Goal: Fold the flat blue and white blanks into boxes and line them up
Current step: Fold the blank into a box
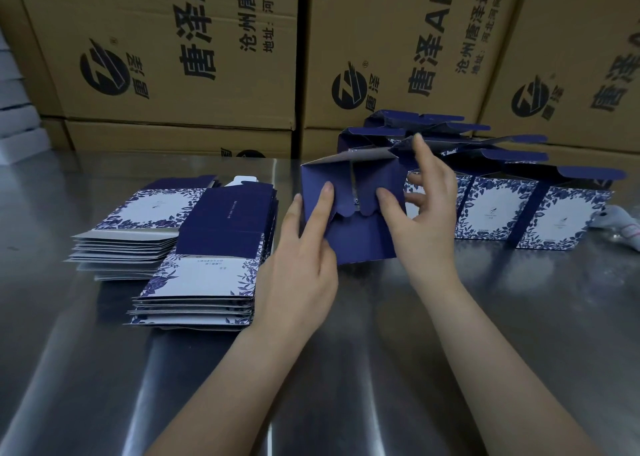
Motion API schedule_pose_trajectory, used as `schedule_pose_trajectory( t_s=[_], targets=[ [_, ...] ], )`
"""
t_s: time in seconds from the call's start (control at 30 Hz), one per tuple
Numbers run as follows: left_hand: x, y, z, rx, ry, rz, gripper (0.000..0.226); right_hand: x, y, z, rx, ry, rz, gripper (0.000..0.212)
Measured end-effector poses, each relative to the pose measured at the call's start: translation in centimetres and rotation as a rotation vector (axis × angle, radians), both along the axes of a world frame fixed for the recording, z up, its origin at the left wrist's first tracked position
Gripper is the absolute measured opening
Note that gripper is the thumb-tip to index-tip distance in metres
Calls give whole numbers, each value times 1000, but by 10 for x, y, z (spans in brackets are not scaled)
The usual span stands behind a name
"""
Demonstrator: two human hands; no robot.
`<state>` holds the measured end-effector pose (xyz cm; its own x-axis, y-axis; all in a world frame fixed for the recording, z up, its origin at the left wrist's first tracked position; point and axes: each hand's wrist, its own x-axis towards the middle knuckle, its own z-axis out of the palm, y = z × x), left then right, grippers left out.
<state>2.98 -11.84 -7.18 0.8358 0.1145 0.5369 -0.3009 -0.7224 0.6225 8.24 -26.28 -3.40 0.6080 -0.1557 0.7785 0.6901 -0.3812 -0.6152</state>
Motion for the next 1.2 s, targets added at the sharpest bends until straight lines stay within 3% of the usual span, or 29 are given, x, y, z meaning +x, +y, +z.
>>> schedule_pose_trajectory(
  t_s=[0.13, 0.3, 0.5, 0.67, 0.87, 1.2],
  targets=[
    [2, -1, -2, -10, 0, -12, 65, 5, -5, -3, 168, 216, 135, 60],
    [4, 0, -1, -106, -56, 4, 51, 4, -7, -6, 225, 294, 319, 40],
    [1, 8, 6, -253, -215, -13, 38, 0, -7, 2, 343, 284, 597, 35],
    [3, 12, 11, -453, -307, -116, 31, -5, -5, 7, 354, 294, 640, 40],
    [2, 10, 20, -776, -203, -335, 21, -11, 0, 10, 391, 338, 696, 40],
    [-2, 7, 22, -807, -199, -336, 30, -12, 2, 8, 459, 362, 727, 38]
  ],
)
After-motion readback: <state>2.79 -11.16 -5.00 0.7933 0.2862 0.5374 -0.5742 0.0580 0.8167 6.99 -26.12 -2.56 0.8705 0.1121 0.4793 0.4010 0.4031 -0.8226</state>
